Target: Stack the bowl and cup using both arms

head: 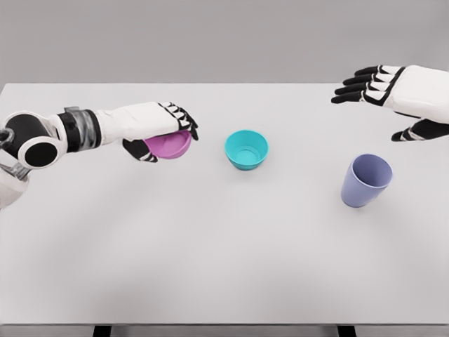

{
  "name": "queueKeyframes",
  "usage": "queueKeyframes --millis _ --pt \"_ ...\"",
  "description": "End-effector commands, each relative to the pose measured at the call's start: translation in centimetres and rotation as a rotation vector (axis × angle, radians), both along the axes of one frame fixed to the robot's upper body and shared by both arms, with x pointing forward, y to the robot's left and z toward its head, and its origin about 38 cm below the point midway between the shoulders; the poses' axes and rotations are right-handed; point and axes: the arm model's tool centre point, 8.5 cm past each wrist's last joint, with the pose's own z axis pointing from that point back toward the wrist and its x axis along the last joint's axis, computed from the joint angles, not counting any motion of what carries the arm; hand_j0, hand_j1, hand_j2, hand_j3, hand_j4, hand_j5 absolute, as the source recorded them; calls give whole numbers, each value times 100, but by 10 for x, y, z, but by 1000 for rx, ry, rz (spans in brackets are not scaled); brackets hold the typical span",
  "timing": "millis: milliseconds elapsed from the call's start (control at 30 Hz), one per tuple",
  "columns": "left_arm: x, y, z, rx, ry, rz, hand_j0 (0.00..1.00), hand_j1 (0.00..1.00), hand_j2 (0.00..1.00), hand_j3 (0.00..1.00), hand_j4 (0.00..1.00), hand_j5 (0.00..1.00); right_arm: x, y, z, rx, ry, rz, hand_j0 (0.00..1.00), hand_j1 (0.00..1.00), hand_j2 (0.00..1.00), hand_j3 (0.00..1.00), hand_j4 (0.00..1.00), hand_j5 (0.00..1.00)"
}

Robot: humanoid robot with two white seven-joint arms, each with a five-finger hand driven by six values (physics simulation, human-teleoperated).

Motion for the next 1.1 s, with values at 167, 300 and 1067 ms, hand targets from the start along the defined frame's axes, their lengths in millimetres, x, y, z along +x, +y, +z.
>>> queueKeyframes --millis 167,300,1067 --pt "3 -27 -4 -24 -5 -29 71 71 71 71 71 71 -3 -7 4 -25 -1 -6 100 100 100 100 100 100" --pt "6 -35 -5 -29 -9 -34 71 71 71 71 71 71 -3 -7 5 -25 -3 -6 100 100 100 100 100 100" --pt "26 -113 -12 -8 -7 -114 71 71 71 71 71 71 -4 -11 9 -37 -9 -16 100 100 100 100 100 100"
